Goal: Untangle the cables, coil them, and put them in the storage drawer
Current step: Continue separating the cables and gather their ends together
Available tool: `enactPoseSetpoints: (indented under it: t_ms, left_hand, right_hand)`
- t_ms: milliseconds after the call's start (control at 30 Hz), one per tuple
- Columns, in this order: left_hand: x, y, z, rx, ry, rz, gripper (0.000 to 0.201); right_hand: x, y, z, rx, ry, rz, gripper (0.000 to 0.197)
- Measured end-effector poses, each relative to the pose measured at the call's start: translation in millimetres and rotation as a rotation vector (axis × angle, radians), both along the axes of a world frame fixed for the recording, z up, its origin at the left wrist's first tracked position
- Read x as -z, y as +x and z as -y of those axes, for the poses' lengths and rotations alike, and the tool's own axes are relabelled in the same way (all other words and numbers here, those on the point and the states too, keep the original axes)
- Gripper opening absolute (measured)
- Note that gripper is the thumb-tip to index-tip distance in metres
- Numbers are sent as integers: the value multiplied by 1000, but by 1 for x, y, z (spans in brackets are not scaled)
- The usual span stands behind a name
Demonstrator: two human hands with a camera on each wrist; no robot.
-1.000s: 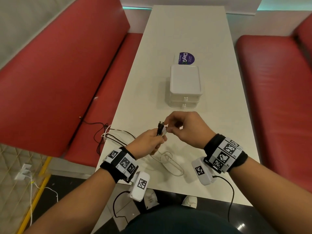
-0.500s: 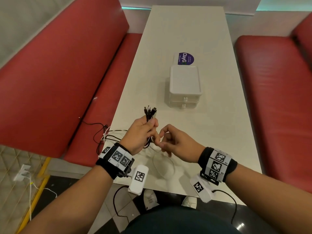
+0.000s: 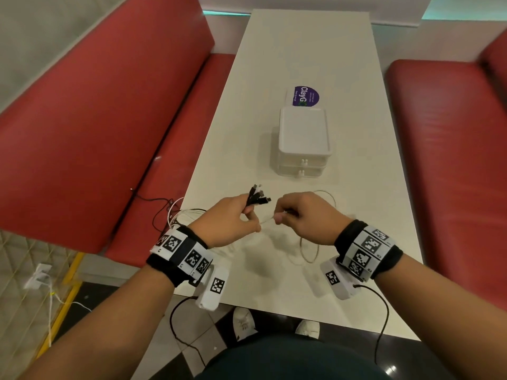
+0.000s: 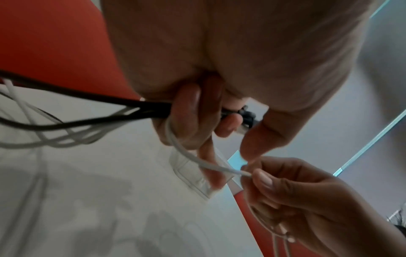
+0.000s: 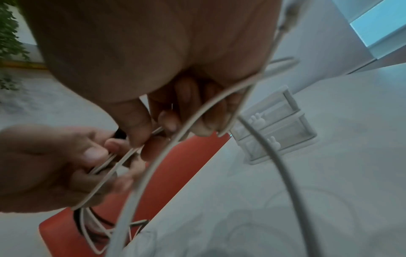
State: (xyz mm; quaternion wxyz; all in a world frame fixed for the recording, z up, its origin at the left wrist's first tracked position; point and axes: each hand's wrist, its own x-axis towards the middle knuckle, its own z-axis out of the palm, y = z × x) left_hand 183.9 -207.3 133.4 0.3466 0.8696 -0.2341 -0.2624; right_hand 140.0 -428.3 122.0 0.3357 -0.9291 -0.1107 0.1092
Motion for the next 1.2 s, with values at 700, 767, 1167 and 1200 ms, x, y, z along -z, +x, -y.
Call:
enactPoseSetpoints:
  t_ms: [700, 767, 1167, 1200]
  left_hand:
    - [23, 31, -54, -326, 678, 437, 30]
    - [19, 29, -46, -306, 723, 519, 19]
    - [9, 0, 11, -30, 77, 170, 18]
    - [8, 1, 9, -59, 40, 142, 24]
  right_hand:
    - [14, -8, 10, 158, -132, -39, 17]
    - [20, -7, 4, 125, -152, -27, 20]
    - [7, -7, -18, 63, 71, 73, 13]
    - [6, -7, -15, 78, 117, 57, 15]
